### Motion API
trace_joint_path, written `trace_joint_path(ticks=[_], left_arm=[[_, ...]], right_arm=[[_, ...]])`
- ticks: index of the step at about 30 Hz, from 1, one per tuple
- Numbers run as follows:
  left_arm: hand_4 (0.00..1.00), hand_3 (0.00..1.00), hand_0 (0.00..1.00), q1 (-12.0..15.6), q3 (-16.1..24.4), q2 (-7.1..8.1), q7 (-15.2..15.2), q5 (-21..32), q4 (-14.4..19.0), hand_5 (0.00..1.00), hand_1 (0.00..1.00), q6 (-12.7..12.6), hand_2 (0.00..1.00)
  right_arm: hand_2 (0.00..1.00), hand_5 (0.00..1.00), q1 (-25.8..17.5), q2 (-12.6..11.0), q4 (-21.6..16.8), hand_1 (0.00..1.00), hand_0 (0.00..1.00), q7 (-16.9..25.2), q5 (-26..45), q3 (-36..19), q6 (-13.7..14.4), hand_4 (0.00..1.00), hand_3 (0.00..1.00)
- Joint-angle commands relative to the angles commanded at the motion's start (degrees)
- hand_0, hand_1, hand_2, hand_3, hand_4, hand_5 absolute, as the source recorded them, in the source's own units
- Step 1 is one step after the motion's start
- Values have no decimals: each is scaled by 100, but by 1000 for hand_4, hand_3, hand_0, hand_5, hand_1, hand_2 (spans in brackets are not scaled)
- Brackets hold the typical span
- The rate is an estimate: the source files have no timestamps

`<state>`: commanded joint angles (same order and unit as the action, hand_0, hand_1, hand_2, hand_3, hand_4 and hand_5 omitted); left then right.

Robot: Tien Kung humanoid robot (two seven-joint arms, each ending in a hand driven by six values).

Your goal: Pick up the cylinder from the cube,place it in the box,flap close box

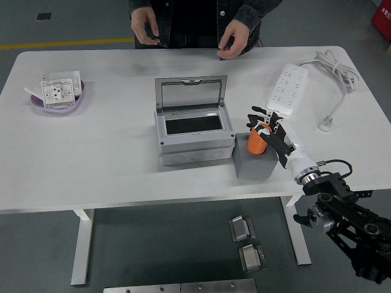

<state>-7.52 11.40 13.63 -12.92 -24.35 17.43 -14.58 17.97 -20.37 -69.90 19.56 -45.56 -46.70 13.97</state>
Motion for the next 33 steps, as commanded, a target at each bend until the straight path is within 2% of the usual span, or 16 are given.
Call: trace_joint_path(ticks=[8,9,15,16,32,33], left_arm=[[713,666,615,-10,-14,3,-3,3,1,272,577,1,573],[712,665,615,-14,-13,5,-3,1,1,271,576,1,573],[712,665,615,-41,-23,18,-2,-4,2,271,576,1,573],[712,665,615,-45,-26,19,-2,-3,1,271,576,1,574],[711,664,614,-78,-13,8,1,-23,6,271,576,3,573],[711,664,614,-80,-8,9,2,-25,6,271,576,3,573]], right_arm=[[730,404,12,-14,103,685,747,-120,-195,17,-40,784,793],[746,126,14,-16,118,698,756,-133,-196,23,-52,786,872],[746,126,41,-19,185,698,756,-182,-166,79,-94,786,872],[789,43,48,-19,192,749,784,-188,-163,90,-98,774,963],[799,56,78,-9,191,756,803,-221,-103,119,-114,780,980],[787,66,76,-10,190,754,802,-223,-87,110,-125,784,949]])
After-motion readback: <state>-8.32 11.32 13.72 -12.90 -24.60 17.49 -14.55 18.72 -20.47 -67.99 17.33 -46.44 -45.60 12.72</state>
